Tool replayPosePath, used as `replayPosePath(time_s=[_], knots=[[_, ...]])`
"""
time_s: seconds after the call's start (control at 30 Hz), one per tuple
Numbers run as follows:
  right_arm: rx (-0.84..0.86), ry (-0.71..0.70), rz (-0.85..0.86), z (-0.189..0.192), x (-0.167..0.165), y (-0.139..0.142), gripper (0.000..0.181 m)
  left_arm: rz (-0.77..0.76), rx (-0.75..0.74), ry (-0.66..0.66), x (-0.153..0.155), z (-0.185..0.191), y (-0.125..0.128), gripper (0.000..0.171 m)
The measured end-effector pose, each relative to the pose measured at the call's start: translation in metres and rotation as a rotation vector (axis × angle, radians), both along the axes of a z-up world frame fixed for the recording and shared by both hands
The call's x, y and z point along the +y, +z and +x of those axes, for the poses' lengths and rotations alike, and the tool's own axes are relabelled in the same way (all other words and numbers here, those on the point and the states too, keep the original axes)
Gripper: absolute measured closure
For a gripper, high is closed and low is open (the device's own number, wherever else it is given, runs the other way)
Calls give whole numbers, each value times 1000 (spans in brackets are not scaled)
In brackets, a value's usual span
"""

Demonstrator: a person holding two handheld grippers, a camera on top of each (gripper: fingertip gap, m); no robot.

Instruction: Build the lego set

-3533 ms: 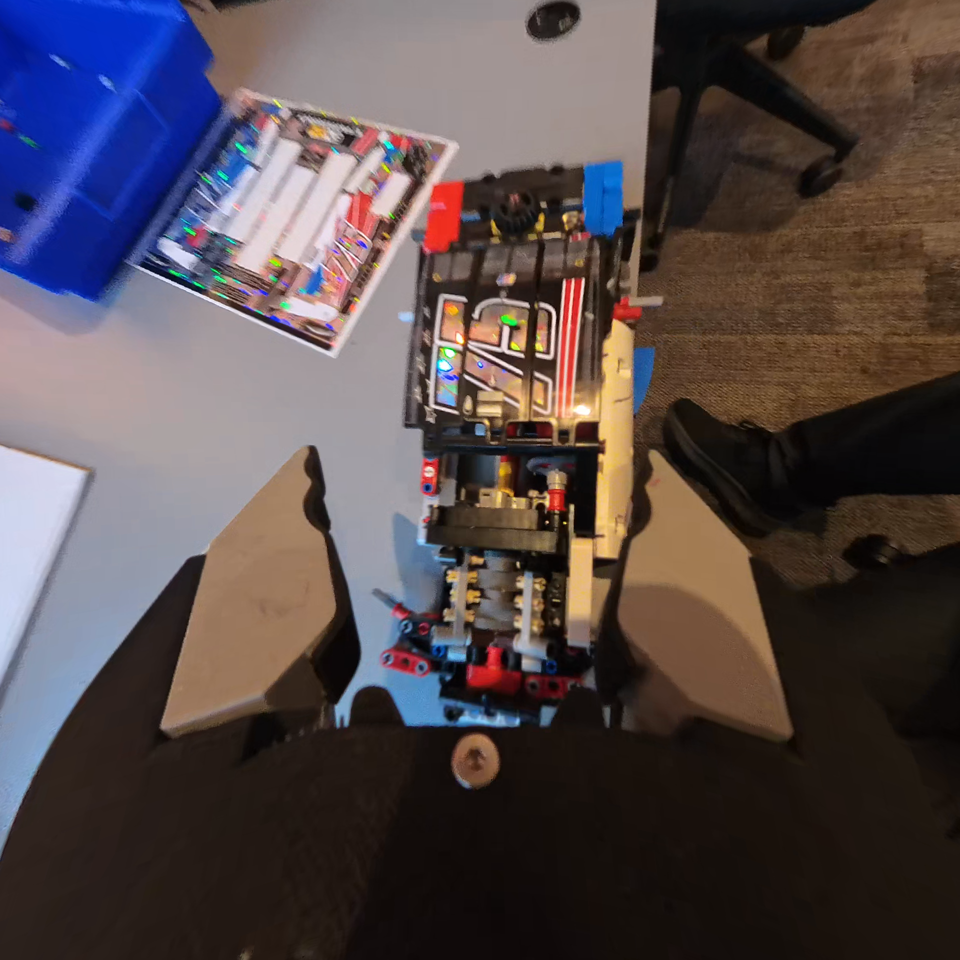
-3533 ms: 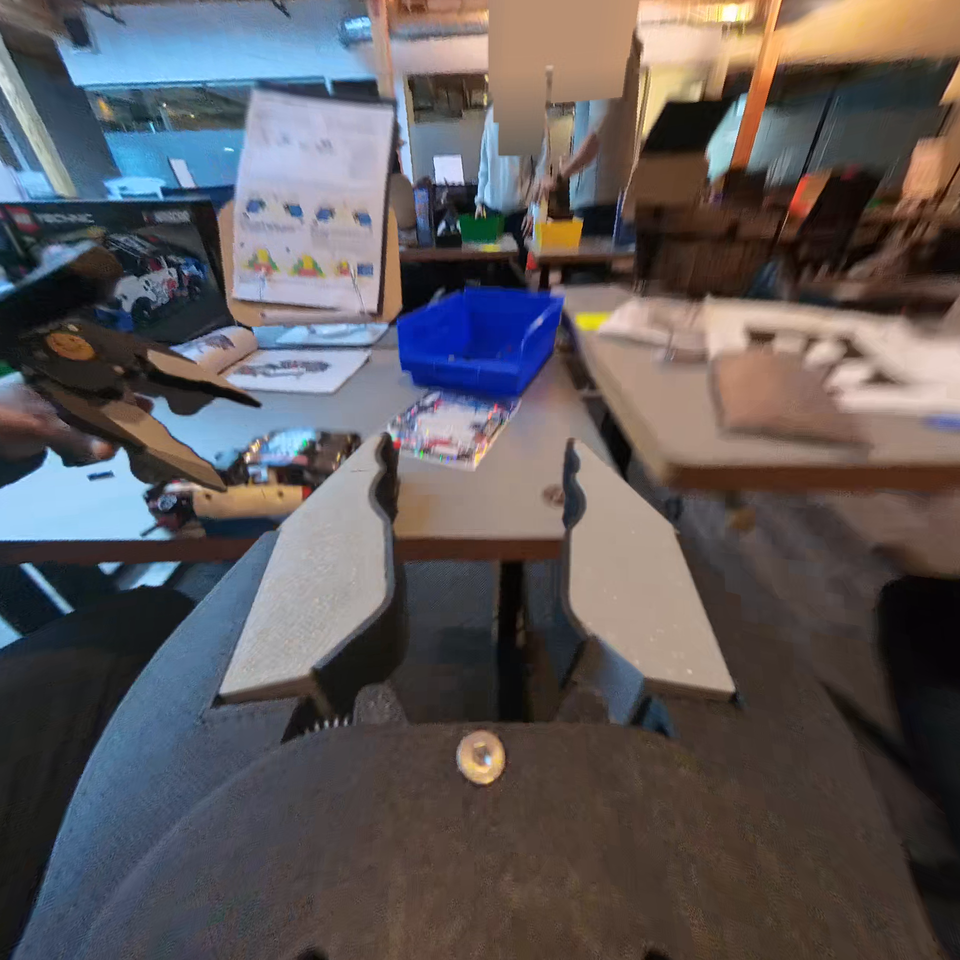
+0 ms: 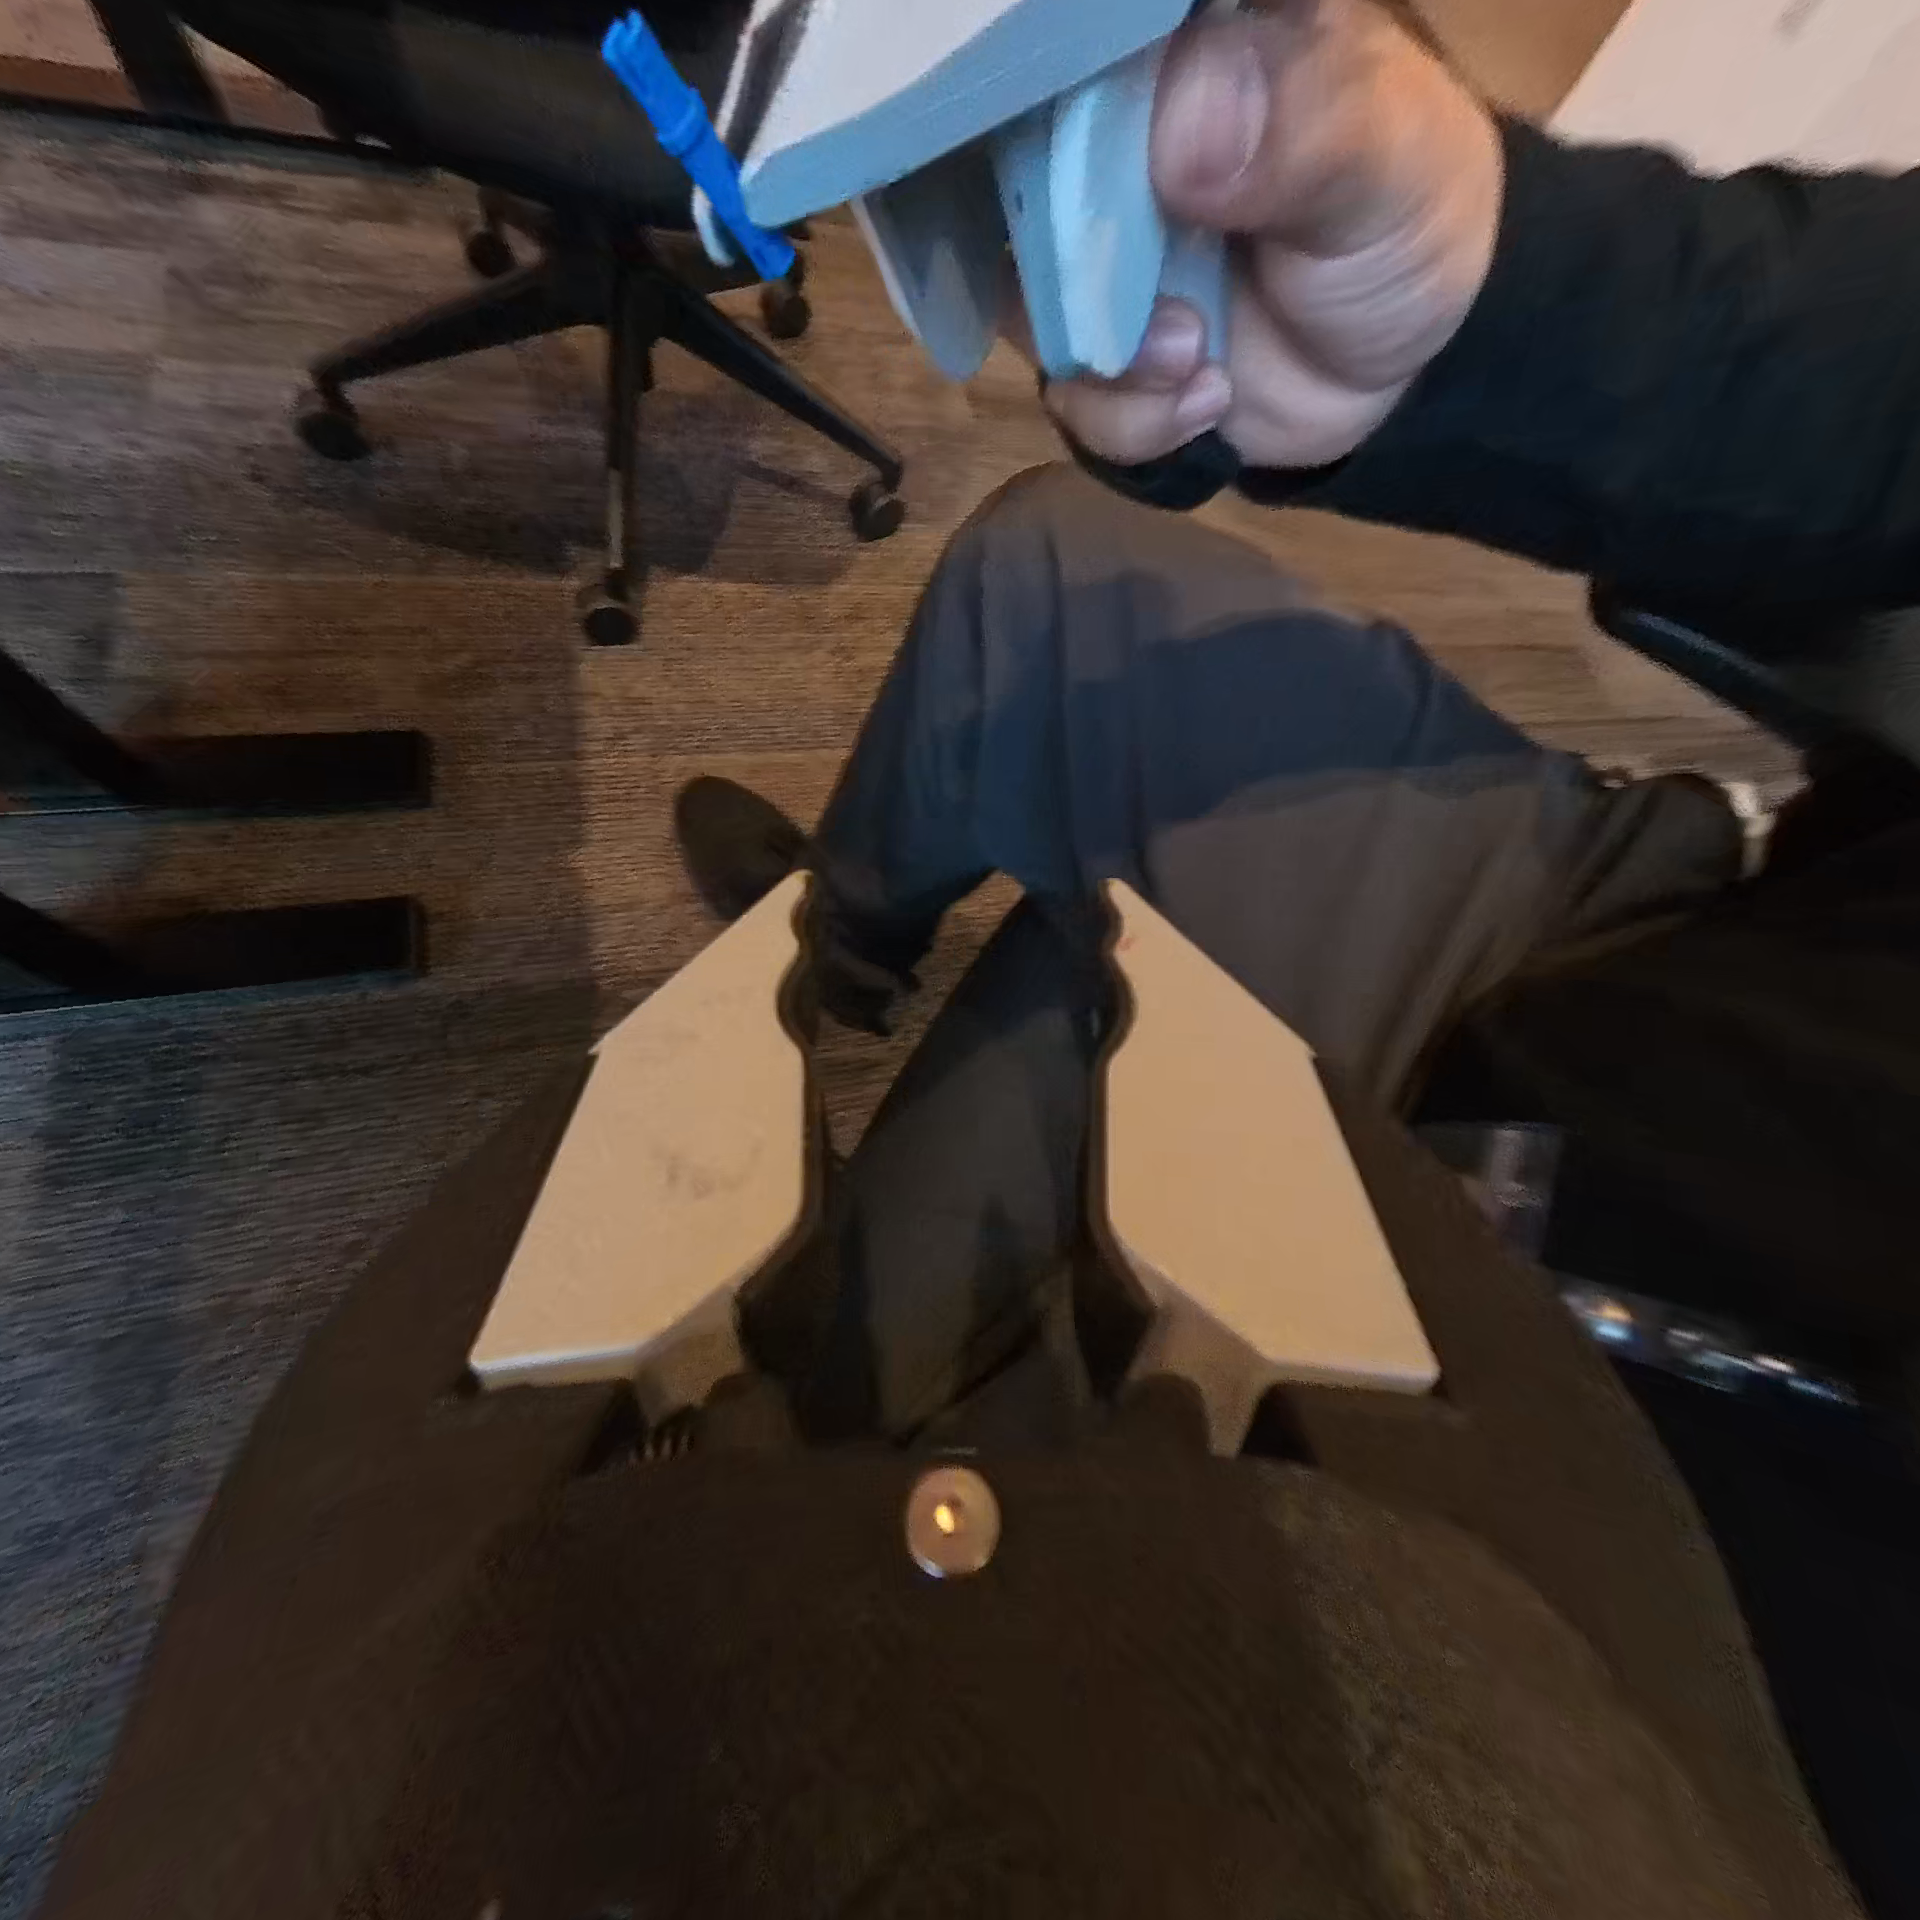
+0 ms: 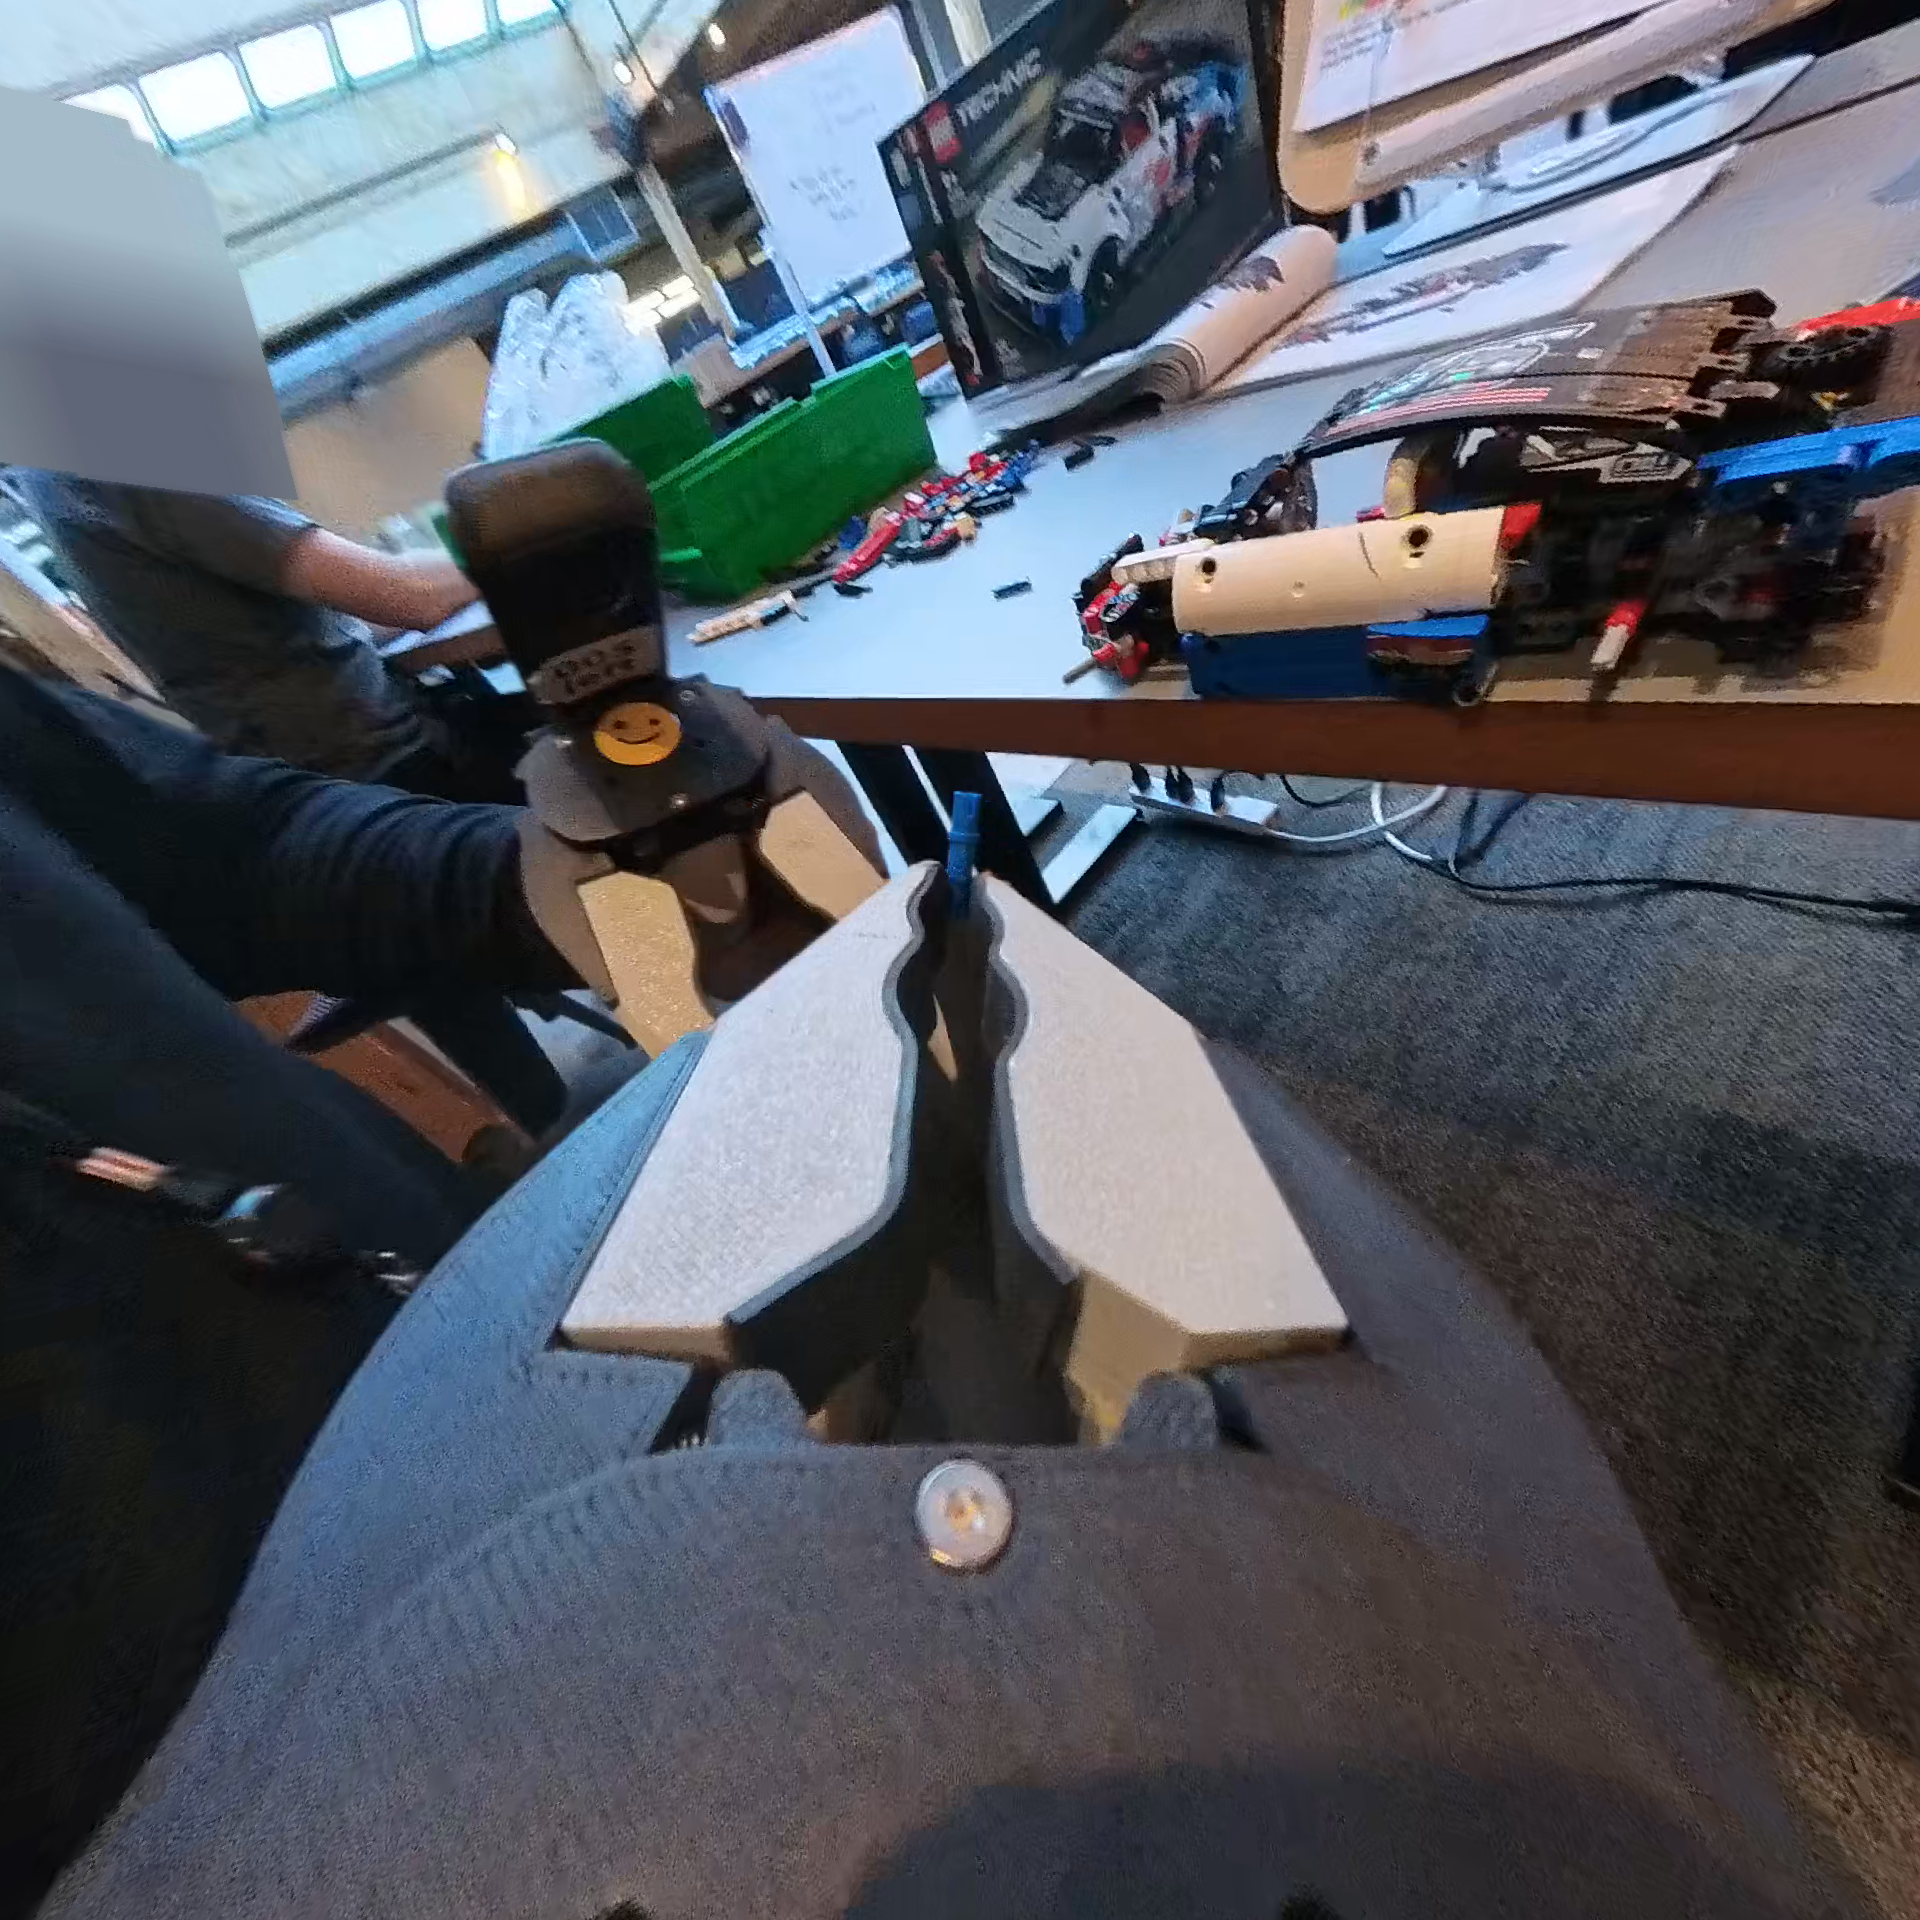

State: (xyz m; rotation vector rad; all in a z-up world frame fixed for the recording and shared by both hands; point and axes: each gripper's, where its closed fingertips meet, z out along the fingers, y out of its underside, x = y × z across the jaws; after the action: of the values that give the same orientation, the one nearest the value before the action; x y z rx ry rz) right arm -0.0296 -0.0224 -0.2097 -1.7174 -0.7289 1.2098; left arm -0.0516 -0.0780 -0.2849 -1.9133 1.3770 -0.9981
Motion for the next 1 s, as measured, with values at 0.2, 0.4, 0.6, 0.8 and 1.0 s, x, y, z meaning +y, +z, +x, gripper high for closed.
replayPosePath(time_s=[0.2, 0.4, 0.6, 0.8, 1.0], knots=[[35, 84, -27, 5, 12, -17, 179, -164, -37, -57, -1, 4, -4, 122], [-22, 41, 5, 12, 60, -27, 179, -236, -34, -10, 21, -2, -35, 126], [-18, 128, 85, -11, 78, 0, 179, -352, -61, 32, 26, -5, -41, 123], [91, 231, 67, -45, 69, 29, 180, -118, -112, 186, 54, -10, 9, 123], [202, 290, 43, -55, 48, 47, 179, 121, -95, 368, 78, -26, 27, 126]])
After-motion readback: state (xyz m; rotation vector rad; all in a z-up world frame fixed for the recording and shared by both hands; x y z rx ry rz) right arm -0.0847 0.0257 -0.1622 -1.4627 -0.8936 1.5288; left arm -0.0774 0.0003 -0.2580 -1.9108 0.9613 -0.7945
